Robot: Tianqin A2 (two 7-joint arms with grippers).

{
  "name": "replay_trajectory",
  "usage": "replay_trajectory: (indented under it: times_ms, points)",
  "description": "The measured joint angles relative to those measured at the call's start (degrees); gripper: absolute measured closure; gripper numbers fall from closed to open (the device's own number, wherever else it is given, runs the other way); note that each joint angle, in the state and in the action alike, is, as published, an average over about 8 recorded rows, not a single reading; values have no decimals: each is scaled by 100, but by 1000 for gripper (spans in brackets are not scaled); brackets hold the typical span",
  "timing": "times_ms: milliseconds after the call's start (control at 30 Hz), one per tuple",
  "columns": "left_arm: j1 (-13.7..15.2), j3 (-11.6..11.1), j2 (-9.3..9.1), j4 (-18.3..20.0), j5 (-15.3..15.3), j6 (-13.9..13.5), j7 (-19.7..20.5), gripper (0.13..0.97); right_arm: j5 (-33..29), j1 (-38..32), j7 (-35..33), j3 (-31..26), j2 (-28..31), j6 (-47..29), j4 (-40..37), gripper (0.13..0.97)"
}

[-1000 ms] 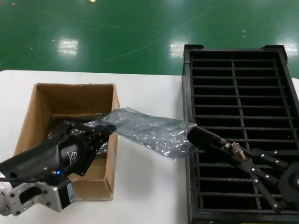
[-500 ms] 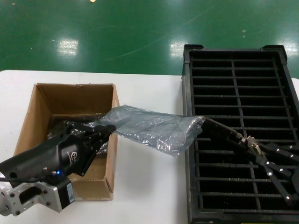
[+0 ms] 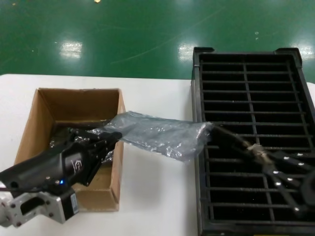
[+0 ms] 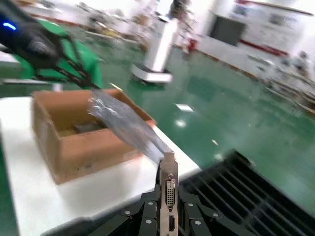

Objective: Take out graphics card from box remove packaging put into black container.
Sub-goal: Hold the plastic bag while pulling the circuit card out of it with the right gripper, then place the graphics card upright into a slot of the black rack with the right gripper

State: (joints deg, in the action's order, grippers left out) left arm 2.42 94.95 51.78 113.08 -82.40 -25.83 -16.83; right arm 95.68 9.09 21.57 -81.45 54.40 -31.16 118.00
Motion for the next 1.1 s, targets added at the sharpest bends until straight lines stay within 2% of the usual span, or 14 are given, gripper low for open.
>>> replay_trajectory:
  times_ms: [167, 400, 733, 1100]
  points:
    - [0, 0, 0, 0, 0, 0, 0, 957, -126, -314, 194, -272, 184, -195, 0, 907]
    - [0, 0, 0, 0, 0, 0, 0, 957, -301, -719, 696, -423, 762, -610, 0, 907]
    - [0, 0, 0, 0, 0, 0, 0, 957, -57, -1497, 954, -862, 1536, -1762, 0, 907]
    - [0, 0, 0, 0, 0, 0, 0, 957, -295, -2445, 1292, -1479, 1554, -2679, 0, 907]
